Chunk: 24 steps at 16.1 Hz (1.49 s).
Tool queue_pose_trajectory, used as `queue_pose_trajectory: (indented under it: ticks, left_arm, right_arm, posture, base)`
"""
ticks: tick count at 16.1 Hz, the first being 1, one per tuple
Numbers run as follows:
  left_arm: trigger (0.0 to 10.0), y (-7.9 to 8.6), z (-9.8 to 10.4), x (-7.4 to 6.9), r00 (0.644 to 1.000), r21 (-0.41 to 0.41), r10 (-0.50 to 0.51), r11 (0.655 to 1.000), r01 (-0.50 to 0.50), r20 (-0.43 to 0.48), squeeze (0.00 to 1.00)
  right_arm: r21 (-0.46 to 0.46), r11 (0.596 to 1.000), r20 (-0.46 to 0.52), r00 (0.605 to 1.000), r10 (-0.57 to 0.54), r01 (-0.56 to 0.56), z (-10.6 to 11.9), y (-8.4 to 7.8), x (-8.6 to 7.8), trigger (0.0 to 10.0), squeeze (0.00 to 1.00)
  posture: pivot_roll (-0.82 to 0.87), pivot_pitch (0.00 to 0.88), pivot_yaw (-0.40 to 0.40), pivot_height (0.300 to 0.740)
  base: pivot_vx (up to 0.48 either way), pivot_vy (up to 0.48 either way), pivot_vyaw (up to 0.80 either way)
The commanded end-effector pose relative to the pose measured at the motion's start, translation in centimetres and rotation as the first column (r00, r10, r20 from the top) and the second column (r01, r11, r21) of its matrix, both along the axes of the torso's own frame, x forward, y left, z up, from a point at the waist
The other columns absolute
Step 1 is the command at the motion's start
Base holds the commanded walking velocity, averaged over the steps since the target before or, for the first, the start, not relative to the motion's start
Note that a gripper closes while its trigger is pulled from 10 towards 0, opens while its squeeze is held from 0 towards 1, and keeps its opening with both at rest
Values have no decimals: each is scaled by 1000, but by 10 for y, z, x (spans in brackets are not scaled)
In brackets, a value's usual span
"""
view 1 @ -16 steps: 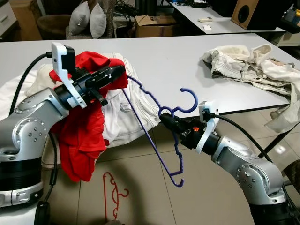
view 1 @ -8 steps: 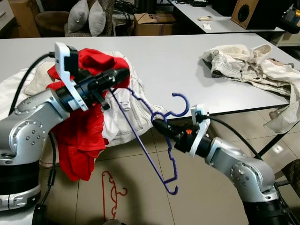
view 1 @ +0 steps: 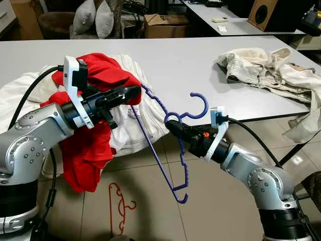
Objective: Hang hanger
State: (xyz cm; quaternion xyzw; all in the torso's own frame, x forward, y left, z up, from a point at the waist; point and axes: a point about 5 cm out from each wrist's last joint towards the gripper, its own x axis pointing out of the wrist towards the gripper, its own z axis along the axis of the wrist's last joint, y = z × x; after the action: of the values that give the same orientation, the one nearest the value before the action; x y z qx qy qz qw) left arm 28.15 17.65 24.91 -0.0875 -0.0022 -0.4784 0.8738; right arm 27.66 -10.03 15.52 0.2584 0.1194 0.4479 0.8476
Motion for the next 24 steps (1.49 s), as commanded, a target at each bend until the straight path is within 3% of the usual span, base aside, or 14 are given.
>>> queue_pose_trajectory:
  ticks: [1, 5, 13, 20, 24]
  left_arm:
    - [0, -6, 1, -4, 999, 13, -34, 999, 34, 6, 0]
    - [0, 0, 4, 8, 997, 2, 72, 997, -72, 33, 0]
    - [0, 0, 12, 14, 991, -28, 109, 994, -107, 84, 0]
    - [0, -1, 13, 11, 993, -24, 74, 997, -72, 91, 0]
    - [0, -8, 4, -6, 995, 32, -96, 995, 95, 30, 0]
  right_arm:
    - [9, 1000, -11, 1000, 16, -16, 1, -1, 3, 10000, 0]
    - [22, 998, -29, 998, 52, -51, 0, 1, -1, 10000, 0]
    - [14, 994, -55, 992, 110, -110, -6, 10, -5, 10000, 0]
    - [12, 992, -45, 991, 123, -122, -6, 14, -4, 10000, 0]
    - [49, 996, -55, 995, 81, -78, -4, 14, 5, 10000, 0]
  posture:
    - [51, 30, -57, 740]
    - [52, 26, -62, 740]
    - [59, 12, -64, 740]
    - [64, 9, -64, 740]
    - [69, 15, -60, 740]
  base:
    - [0, 0, 0]
    - [0, 0, 0]
    - [0, 0, 0]
    - [0, 0, 0]
    - [0, 0, 0]
